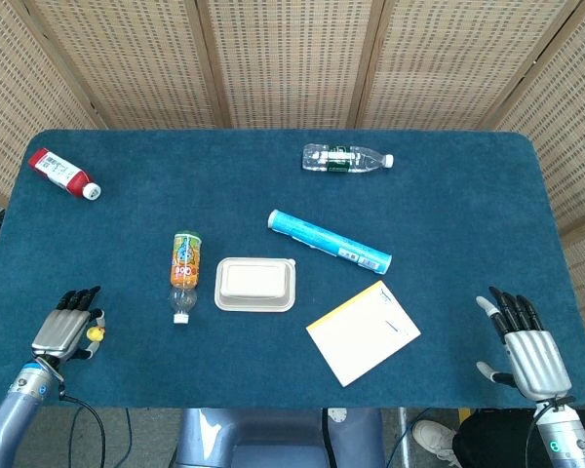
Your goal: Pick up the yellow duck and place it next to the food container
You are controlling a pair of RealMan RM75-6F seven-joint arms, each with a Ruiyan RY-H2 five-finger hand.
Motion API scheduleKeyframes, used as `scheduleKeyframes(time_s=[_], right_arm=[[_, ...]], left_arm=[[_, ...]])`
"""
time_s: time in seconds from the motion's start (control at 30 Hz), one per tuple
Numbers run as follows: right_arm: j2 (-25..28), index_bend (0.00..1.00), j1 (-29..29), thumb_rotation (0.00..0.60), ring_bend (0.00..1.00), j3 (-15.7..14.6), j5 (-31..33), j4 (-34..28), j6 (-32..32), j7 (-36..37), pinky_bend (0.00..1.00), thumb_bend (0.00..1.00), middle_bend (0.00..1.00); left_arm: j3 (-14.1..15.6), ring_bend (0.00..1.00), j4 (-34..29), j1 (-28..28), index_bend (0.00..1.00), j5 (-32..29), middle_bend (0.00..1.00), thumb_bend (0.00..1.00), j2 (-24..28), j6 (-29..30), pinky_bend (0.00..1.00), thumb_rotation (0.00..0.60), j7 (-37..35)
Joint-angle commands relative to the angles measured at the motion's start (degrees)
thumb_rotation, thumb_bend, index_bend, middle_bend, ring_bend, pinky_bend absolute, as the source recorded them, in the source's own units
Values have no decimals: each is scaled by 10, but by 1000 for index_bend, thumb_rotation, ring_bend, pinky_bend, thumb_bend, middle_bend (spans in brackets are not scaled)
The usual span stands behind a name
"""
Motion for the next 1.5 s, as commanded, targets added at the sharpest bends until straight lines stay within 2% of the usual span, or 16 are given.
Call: scheduleKeyframes(time_s=[0.03,0.37,0.63,0.87,1.13,1.5], right_arm=[[0,94,0,600,0,0,0,1,1,1,0,0,0],[0,93,0,600,0,1,1,1,1,1,0,0,0],[1,93,1,600,0,1,2,0,-1,3,0,0,0],[3,94,3,600,0,5,8,2,-4,13,0,0,0],[11,94,4,600,0,9,16,3,-8,33,0,0,0],[21,93,6,600,0,14,23,2,-10,60,0,0,0]], left_arm=[[0,0,-3,-1,499,0,0,390,1,1,0,600,-1],[-14,0,-43,-12,502,15,0,392,28,23,0,600,6],[-33,0,-107,-34,503,33,0,394,62,42,0,600,47],[-63,0,-195,-76,506,31,0,393,88,37,0,600,115],[-91,0,-250,-136,510,-3,0,391,49,11,0,600,201],[-81,0,-261,-197,510,-31,0,394,-34,-5,0,600,317]])
